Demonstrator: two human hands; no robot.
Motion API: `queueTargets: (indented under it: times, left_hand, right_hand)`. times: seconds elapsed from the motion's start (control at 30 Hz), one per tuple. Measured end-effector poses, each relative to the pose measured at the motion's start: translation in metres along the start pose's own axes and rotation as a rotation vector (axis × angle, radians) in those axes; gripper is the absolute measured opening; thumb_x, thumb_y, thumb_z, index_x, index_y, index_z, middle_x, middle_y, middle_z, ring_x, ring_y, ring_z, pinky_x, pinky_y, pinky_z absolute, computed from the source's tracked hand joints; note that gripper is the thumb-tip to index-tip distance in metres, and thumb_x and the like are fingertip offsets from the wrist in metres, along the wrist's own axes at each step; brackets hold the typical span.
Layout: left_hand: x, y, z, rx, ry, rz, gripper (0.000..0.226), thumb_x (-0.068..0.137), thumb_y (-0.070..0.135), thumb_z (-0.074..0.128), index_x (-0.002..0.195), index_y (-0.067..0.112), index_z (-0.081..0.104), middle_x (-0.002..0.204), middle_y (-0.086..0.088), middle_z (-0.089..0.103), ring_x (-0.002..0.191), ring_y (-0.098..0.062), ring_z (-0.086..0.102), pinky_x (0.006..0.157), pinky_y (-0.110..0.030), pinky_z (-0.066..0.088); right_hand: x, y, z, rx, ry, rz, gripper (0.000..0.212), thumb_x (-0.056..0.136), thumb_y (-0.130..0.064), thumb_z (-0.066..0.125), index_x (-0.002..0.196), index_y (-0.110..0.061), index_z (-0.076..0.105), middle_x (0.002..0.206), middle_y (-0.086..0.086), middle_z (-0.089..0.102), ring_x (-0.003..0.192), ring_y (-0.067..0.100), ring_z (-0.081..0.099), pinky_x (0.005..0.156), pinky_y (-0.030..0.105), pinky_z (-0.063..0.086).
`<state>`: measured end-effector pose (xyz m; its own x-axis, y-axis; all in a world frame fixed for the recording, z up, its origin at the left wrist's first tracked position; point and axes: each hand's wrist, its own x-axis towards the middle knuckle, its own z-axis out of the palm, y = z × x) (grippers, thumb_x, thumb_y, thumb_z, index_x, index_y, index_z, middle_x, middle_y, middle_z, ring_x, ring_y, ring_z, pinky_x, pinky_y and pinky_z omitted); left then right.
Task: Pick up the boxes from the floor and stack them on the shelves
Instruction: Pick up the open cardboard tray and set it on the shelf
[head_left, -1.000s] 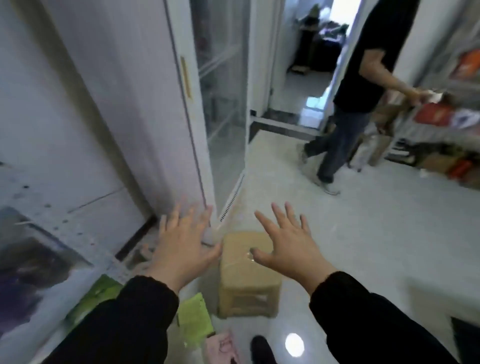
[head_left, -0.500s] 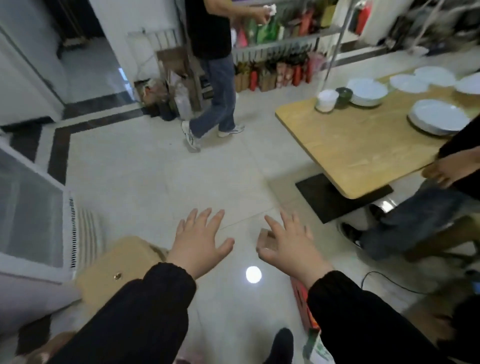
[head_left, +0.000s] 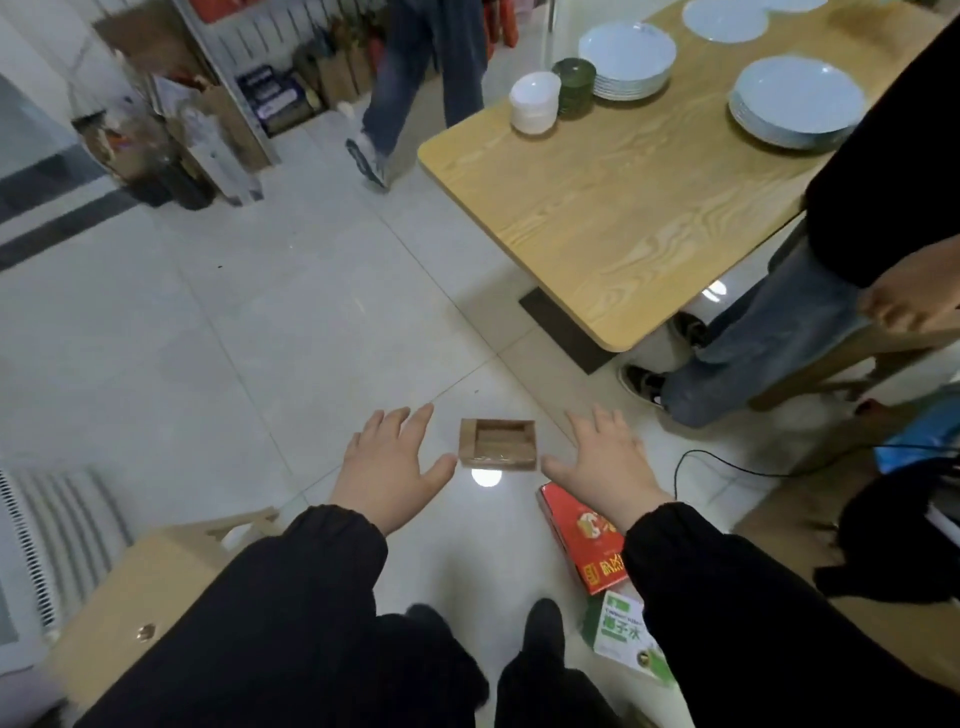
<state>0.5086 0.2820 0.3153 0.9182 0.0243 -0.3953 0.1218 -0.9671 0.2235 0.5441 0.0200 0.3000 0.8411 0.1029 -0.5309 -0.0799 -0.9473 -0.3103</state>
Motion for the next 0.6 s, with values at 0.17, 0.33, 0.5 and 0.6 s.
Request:
queueTargets:
  times: [0.17, 0.33, 0.5, 0.6]
  left_hand:
    - [0.061, -0.034, 0.018, -0.072, -0.077, 0.027, 0.094, 0.079, 0.072, 0.019, 0.160, 0.025, 0.026, 0.160, -0.005, 0.037, 0.150, -0.025, 0.027, 0.121, -0.046, 0.028]
    - [0.138, -0.070, 0.053, -0.107, -0.169, 0.082, 0.088, 0.086, 0.068, 0.028, 0.160, 0.021, 0.028, 0.158, -0.005, 0.040, 0.149, -0.025, 0.030, 0.121, -0.046, 0.030]
    - [0.204, -0.109, 0.122, -0.144, -0.269, 0.061, 0.073, 0.098, 0.053, 0.048, 0.160, 0.019, 0.029, 0.158, -0.007, 0.041, 0.146, -0.026, 0.034, 0.120, -0.042, 0.029]
    - [0.228, -0.131, 0.168, -0.195, -0.320, -0.003, 0.074, 0.098, 0.053, 0.048, 0.161, 0.022, 0.024, 0.162, -0.005, 0.034, 0.150, -0.026, 0.026, 0.122, -0.041, 0.024]
  right_hand:
    - [0.046, -0.010, 0.027, -0.009, -0.067, 0.077, 0.078, 0.086, -0.057, 0.049, 0.155, -0.026, 0.031, 0.160, 0.010, 0.032, 0.148, 0.032, 0.024, 0.118, 0.055, 0.027]
    - [0.104, -0.026, 0.066, -0.052, -0.143, 0.160, 0.074, 0.090, -0.052, 0.053, 0.155, -0.025, 0.032, 0.158, 0.008, 0.034, 0.147, 0.028, 0.025, 0.116, 0.051, 0.028]
    - [0.183, -0.025, 0.138, -0.052, -0.312, 0.176, 0.072, 0.087, -0.048, 0.055, 0.151, -0.022, 0.038, 0.150, 0.008, 0.042, 0.145, 0.030, 0.030, 0.115, 0.052, 0.034]
    - [0.226, -0.018, 0.177, 0.039, -0.351, 0.197, 0.077, 0.082, -0.043, 0.057, 0.152, -0.020, 0.038, 0.152, 0.010, 0.041, 0.146, 0.031, 0.031, 0.116, 0.049, 0.035]
